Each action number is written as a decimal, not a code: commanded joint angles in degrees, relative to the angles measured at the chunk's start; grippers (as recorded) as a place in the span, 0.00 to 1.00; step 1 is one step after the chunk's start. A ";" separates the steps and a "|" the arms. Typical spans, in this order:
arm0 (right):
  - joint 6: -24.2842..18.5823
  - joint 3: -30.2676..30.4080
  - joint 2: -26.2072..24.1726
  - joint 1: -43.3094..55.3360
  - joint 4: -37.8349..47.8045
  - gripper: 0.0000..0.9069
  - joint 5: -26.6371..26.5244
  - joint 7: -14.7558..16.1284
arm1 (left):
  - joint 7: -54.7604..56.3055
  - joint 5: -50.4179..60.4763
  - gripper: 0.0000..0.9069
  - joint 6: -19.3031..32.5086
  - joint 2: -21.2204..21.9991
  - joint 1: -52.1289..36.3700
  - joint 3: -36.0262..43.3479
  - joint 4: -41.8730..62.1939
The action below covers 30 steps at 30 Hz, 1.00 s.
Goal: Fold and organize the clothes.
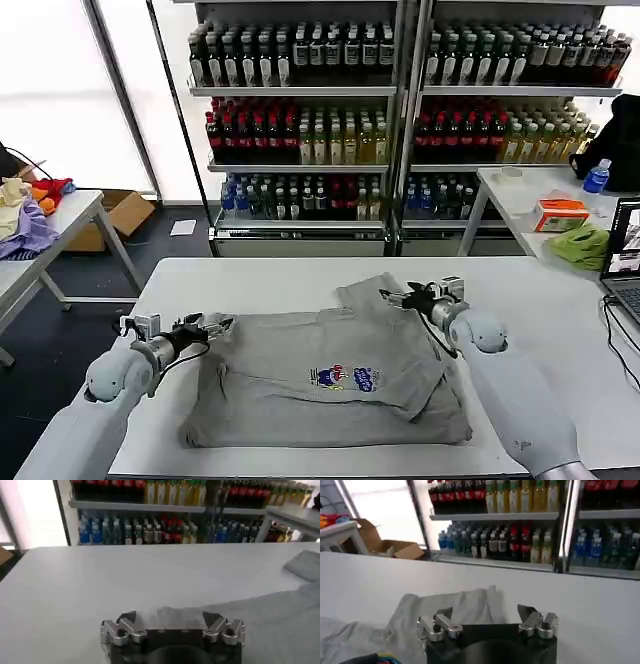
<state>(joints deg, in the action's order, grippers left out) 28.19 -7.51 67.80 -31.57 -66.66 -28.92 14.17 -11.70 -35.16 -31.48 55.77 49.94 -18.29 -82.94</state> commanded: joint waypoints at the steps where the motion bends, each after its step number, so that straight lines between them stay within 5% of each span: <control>1: -0.24 3.66 2.81 4.60 7.07 1.00 0.54 -1.98 | -0.42 0.49 1.00 -0.58 -0.10 -1.80 2.16 2.05; 2: -0.22 3.59 3.26 4.71 7.41 1.00 0.52 -2.27 | -0.56 0.15 0.59 -0.64 -0.15 -1.27 2.14 1.55; 3: -0.15 3.61 3.65 4.92 8.14 1.00 0.24 -3.20 | -0.51 -0.20 0.38 -0.82 -0.16 -0.83 2.22 1.06; 5: -0.22 4.29 3.87 4.96 8.51 1.00 0.02 -3.41 | -0.50 -0.30 0.13 -0.93 -0.15 0.57 2.20 0.12; 7: -0.18 4.70 3.80 4.84 8.27 0.99 0.05 -3.10 | -0.36 -0.36 0.09 -1.27 -0.24 2.06 1.98 -1.20; 8: -0.14 4.82 3.78 4.80 8.16 0.63 0.06 -3.13 | -0.40 -0.49 0.07 -1.26 -0.34 3.04 1.79 -1.84; 9: 0.11 4.82 3.95 4.75 8.14 0.63 0.02 -3.72 | -0.27 -0.92 0.07 -1.27 -0.45 3.82 1.69 -2.25; 10: 0.10 4.76 4.11 4.73 8.34 0.23 -0.09 -3.98 | -0.02 -1.25 0.07 -1.28 -0.54 4.53 1.73 -2.69; 11: 0.11 4.77 4.18 4.75 8.53 0.00 -0.24 -4.20 | -0.09 -0.97 0.06 -1.15 -0.63 5.17 1.82 -3.04; 30: -0.84 2.56 2.88 0.94 3.09 0.00 -4.98 -3.78 | 1.05 -2.16 0.03 1.99 -0.67 3.52 1.02 -1.05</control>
<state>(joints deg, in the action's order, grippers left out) 27.45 -4.63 70.71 -29.85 -61.50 -31.57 10.80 -11.51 -36.12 -30.40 55.77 54.05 -17.43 -84.54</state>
